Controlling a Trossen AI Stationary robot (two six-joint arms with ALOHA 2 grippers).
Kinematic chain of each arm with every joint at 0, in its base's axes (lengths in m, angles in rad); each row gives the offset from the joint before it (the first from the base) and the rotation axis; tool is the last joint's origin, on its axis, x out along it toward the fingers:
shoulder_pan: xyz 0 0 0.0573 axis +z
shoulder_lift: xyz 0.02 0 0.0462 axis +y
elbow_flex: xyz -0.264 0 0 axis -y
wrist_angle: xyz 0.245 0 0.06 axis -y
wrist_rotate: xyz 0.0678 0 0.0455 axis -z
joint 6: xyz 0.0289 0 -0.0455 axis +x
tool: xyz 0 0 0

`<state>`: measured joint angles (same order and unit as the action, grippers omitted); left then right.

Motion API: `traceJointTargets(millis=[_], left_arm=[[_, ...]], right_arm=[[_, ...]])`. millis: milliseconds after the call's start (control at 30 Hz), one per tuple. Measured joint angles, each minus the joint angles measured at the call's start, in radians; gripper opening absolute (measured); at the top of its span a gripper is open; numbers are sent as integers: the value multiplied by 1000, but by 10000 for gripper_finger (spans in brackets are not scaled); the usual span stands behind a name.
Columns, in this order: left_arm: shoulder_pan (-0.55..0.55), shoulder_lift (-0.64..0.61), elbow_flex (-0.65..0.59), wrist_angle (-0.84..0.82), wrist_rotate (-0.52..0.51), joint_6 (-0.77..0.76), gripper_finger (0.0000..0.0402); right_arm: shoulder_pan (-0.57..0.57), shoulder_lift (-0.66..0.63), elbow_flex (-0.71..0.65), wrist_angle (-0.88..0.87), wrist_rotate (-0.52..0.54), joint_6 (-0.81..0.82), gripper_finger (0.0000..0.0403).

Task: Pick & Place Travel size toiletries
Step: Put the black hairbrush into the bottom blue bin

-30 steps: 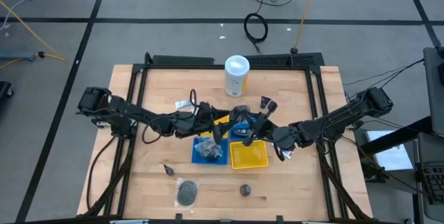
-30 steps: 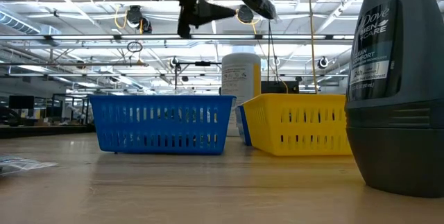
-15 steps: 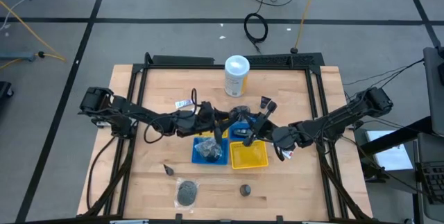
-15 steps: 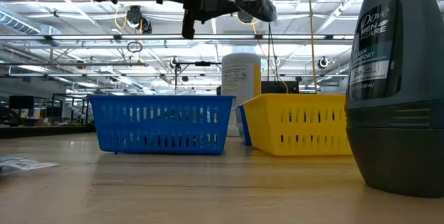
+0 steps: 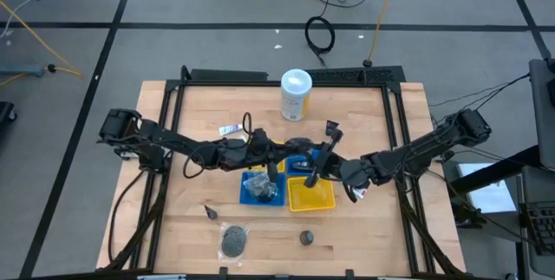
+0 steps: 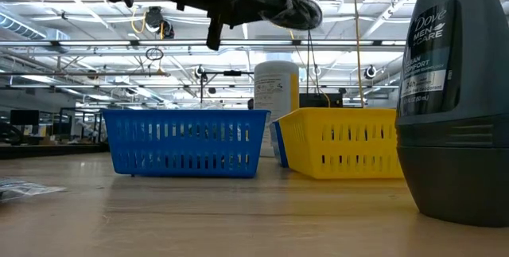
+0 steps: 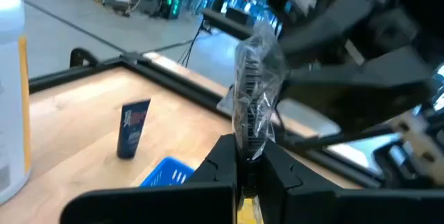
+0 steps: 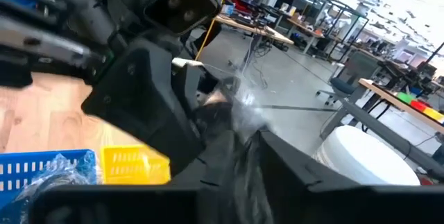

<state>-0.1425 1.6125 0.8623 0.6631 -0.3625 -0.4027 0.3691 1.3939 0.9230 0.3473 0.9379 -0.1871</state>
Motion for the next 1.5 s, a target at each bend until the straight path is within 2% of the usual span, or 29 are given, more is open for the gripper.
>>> traceJointTargets(millis=[167, 333, 533, 700, 1000, 1100, 1500], left_arm=[[0, -52, 0, -154, 3, -9, 11], [-15, -154, 0, -398, 27, -20, 11], [-75, -281, 0, -689, 61, -56, 11], [-143, -331, 0, -824, 75, -78, 11], [-249, -312, 0, -858, 72, -104, 17], [-267, -302, 0, -871, 30, -104, 10], [-272, -230, -1, -904, 22, -157, 30]], right_arm=[[20, -10, 0, -4, 3, -28, 141], [36, -23, 0, -5, 19, -34, 182], [39, -26, 0, -14, 32, -11, 190], [39, -27, 0, -35, 33, 8, 179], [39, -27, 0, -41, 33, 11, 172], [39, -27, 0, -40, 33, 11, 173], [39, -27, 0, -42, 30, 23, 173]])
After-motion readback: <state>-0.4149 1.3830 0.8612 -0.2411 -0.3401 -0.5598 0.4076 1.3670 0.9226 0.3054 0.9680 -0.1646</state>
